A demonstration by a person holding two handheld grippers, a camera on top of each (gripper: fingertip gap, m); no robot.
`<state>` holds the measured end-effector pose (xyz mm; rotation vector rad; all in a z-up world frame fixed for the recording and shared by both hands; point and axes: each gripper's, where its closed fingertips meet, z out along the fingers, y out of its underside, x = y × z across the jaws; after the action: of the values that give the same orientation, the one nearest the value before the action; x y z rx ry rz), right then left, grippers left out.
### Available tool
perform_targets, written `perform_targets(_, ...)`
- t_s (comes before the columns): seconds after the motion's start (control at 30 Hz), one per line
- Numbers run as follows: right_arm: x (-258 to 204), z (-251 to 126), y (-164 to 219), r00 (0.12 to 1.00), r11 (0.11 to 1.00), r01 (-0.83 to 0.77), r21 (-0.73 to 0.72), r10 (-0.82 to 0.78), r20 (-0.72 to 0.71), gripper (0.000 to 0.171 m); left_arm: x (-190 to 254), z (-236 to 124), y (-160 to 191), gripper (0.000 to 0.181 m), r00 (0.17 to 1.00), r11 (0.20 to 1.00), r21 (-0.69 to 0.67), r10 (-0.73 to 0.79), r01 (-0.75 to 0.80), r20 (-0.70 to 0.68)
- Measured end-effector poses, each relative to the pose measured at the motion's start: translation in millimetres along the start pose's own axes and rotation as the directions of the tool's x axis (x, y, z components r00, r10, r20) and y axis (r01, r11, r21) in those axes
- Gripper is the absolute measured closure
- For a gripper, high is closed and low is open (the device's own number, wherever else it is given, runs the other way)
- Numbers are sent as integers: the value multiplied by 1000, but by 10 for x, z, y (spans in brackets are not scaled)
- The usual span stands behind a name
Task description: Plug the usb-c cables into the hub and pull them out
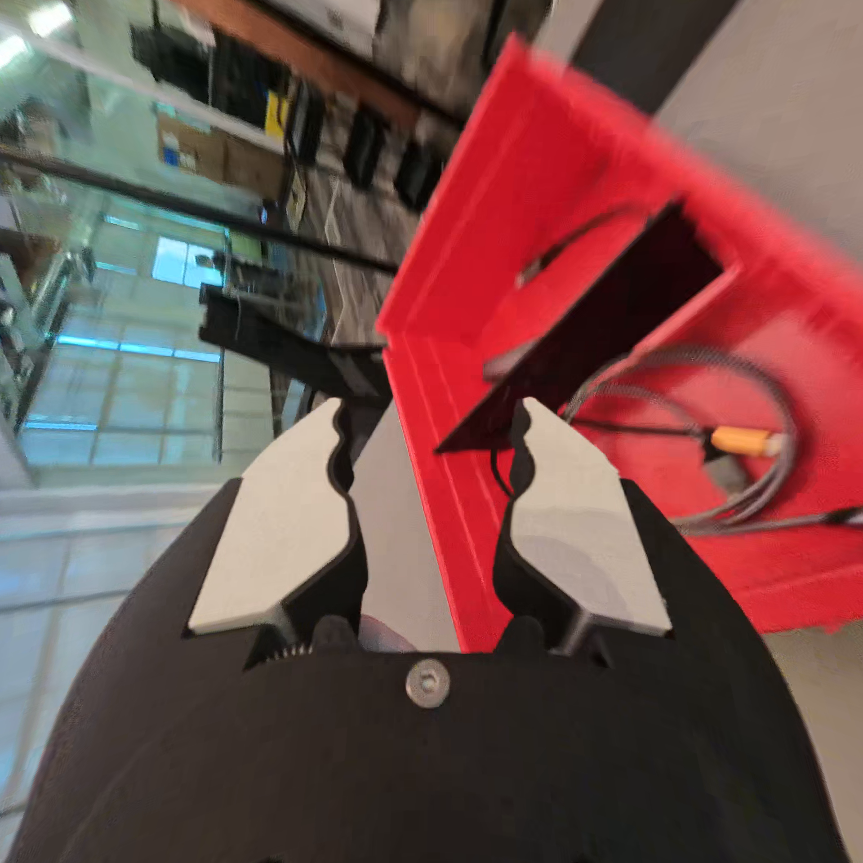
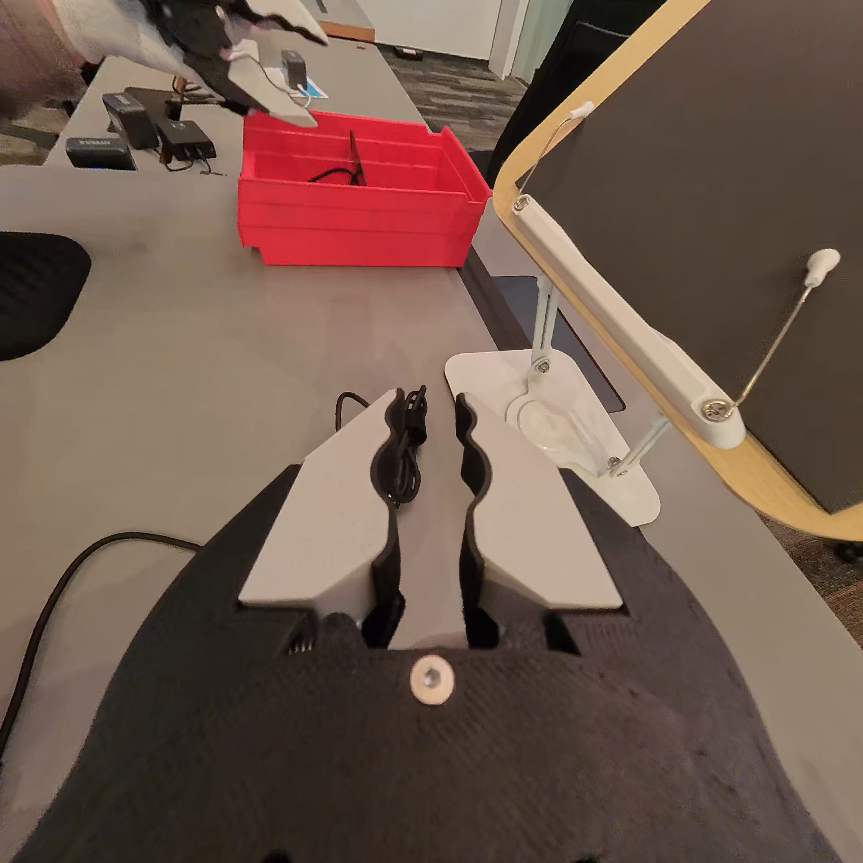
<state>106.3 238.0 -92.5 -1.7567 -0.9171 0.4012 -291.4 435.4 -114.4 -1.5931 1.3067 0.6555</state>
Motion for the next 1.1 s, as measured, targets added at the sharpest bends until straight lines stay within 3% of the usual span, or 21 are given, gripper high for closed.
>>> perform_targets(0.1, -18, 36, -5, 1000, 1000, 5, -3, -5, 4, 153, 157, 302, 479, 109, 998, 992, -106, 70, -69, 7)
perform_targets(0.23, 10, 50, 71, 1000, 999, 10, -37, -10, -13, 153, 225, 642, 790, 105, 986, 970, -194, 158, -145, 58)
perform_targets(0.53, 97, 58, 178, 1000, 999, -21, -38, 20, -22, 153, 292, 949, 852, 107, 927, 885, -319, 372, -338, 51)
perform_targets(0.63, 105, 58, 181, 999, 999, -21, -39, 20, -25, 153, 276, 1025, 824, 125, 893, 858, -326, 443, -396, 82)
perform_targets(0.8, 118, 38, 183, 999, 999, -18, -41, 17, -34, 152, 213, 1092, 817, 132, 853, 836, -336, 501, -433, 148)
perform_targets(1.0, 145, 20, 195, 999, 999, -24, -40, 22, -41, 152, 69, 993, 766, 177, 833, 855, -292, 498, -427, 239)
perform_targets(1.1, 147, 24, 209, 999, 999, -21, -49, 19, -45, 152, -22, 939, 763, 177, 827, 860, -292, 494, -420, 267)
